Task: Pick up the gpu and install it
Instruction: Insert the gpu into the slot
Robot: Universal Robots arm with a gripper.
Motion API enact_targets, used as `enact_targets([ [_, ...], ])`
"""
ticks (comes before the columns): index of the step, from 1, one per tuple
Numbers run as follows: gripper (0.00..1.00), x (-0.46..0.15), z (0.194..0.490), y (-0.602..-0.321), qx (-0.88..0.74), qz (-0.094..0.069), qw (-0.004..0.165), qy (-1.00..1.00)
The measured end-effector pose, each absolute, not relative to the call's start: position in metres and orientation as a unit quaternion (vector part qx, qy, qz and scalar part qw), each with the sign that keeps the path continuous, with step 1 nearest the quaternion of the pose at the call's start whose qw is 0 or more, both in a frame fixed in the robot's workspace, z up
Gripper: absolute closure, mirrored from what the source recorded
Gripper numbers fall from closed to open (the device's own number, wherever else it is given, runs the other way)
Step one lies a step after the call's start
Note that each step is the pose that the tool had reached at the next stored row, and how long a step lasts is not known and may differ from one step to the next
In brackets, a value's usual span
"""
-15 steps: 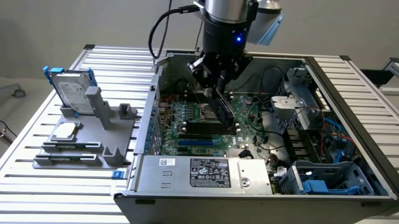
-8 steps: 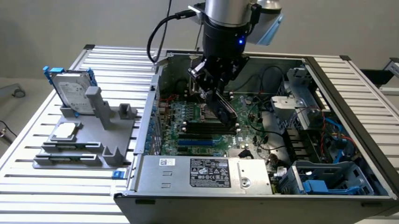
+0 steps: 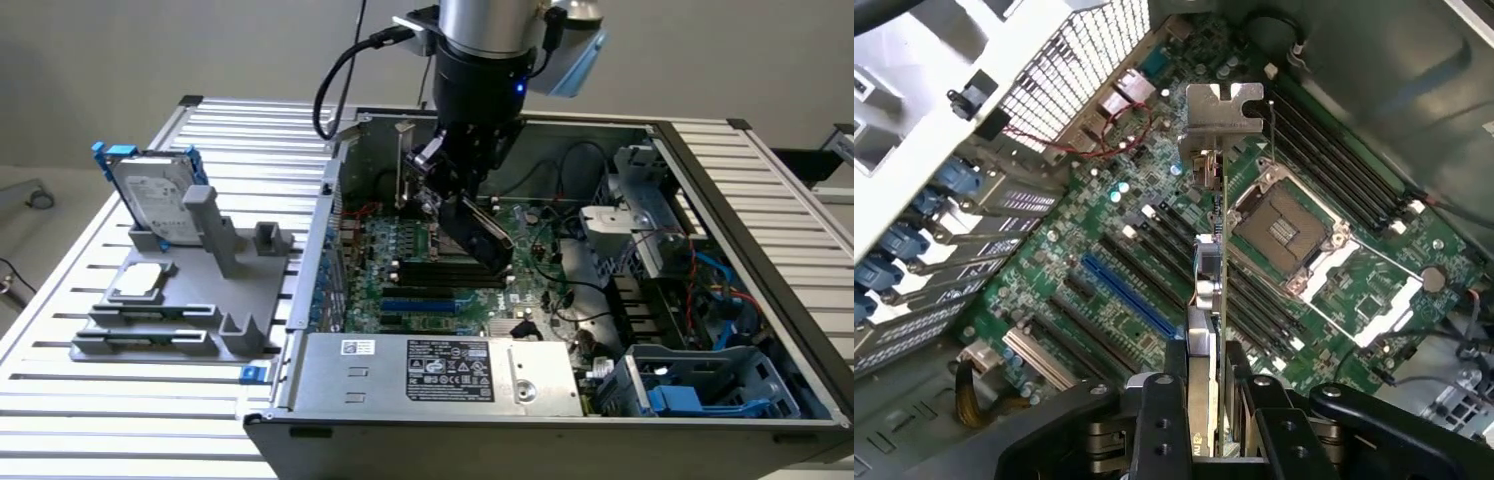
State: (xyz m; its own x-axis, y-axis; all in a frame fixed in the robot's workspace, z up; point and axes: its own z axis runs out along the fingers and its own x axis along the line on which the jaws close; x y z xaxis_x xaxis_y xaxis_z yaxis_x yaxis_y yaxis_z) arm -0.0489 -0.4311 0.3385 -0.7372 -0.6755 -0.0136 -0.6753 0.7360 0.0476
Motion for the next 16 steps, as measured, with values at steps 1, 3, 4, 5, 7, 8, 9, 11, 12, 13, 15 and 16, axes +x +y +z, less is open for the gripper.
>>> enact_targets([
  [1,0.74,-0.0489,0.3384,-0.4311,0.371,-0.025,0.003,-0.928],
  [3,0.74,-0.049,0.3383,-0.4311,0.387,-0.025,0.003,-0.922],
  [4,0.74,-0.049,0.3382,-0.4311,0.396,-0.025,0.003,-0.918],
  [5,0.74,-0.0489,0.3382,-0.4311,0.404,-0.025,0.003,-0.914],
  [7,0.74,-0.0489,0.3381,-0.4311,0.421,-0.024,0.004,-0.907],
  [8,0.74,-0.0489,0.3381,-0.4311,0.429,-0.024,0.004,-0.903],
  [9,0.74,-0.0489,0.338,-0.4311,0.437,-0.024,0.004,-0.899],
  [11,0.74,-0.0489,0.3379,-0.4311,0.453,-0.024,0.005,-0.891],
  [12,0.74,-0.049,0.3379,-0.4311,0.462,-0.024,0.005,-0.887],
  [13,0.74,-0.0489,0.3378,-0.4311,0.47,-0.024,0.005,-0.882],
  [15,0.74,-0.0489,0.3377,-0.4311,0.486,-0.024,0.006,-0.874],
  [16,0.74,-0.049,0.3377,-0.4311,0.493,-0.024,0.006,-0.869],
])
